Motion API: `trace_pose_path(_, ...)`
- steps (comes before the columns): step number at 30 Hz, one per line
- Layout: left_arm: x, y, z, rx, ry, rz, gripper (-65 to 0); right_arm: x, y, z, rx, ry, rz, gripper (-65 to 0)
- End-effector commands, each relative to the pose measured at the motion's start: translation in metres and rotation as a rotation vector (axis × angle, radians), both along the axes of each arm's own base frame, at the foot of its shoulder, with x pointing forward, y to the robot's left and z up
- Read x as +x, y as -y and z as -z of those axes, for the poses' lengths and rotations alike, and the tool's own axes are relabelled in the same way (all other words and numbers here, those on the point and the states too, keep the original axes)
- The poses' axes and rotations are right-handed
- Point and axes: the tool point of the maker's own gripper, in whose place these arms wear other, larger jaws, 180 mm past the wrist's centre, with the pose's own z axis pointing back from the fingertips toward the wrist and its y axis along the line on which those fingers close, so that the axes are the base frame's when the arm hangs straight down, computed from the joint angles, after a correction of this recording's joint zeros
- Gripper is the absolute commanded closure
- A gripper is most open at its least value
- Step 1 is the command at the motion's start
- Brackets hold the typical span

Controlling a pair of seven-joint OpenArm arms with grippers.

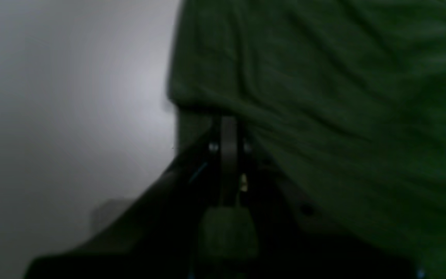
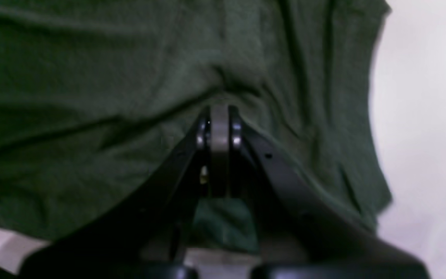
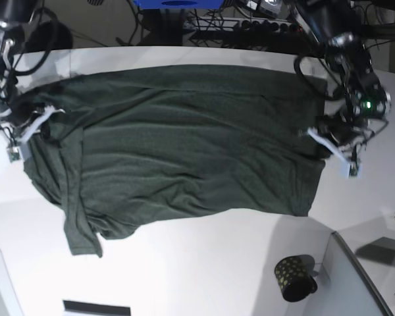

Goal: Layout the t-shirt on the table in an organized manner, then fold the t-shirt properly
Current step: 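Lower both grippers and regrasp the collar-edge corners, then pull both held corners apart to stretch the collar edge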

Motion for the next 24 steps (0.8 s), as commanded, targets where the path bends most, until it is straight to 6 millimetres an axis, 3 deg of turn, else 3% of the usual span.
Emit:
trace_pose_path(1,0.005,-0.003,-0.011,-0.004,0.044,-0.001,0.0,0.01,0.0,-0.016,-0.003,0.062,-0.002,0.0)
trace_pose_path(5,-0.007,0.001,0.007,-0.051,0.001,-0.012,0.0,0.004,-0.001,-0.016,-0.007,0.059,-0.006,0.0)
trace_pose_path(10,-0.015,-0.004,0.021,-0.066,-0.025,-0.023,-13.2,-0.008,-0.002,-0.008,-0.006,0.03,-0.007,0.0)
trace_pose_path(12,-0.022,-0.005,0.029,-0.071,-0.027,-0.025,-13.0,-0.011,-0.001,-0.006,-0.005,0.02,-0.007,0.0)
trace_pose_path(18,-0.044,-0.016,0.055,-0.093,-0.067,-0.05,-13.0,-0.032,-0.001,0.032,0.049,-0.086,0.03,0.0)
trace_pose_path(24,-0.061,-0.022,0.065,-0.09,-0.08,-0.06,-13.0,-0.04,-0.002,0.04,0.057,-0.113,0.035,0.0)
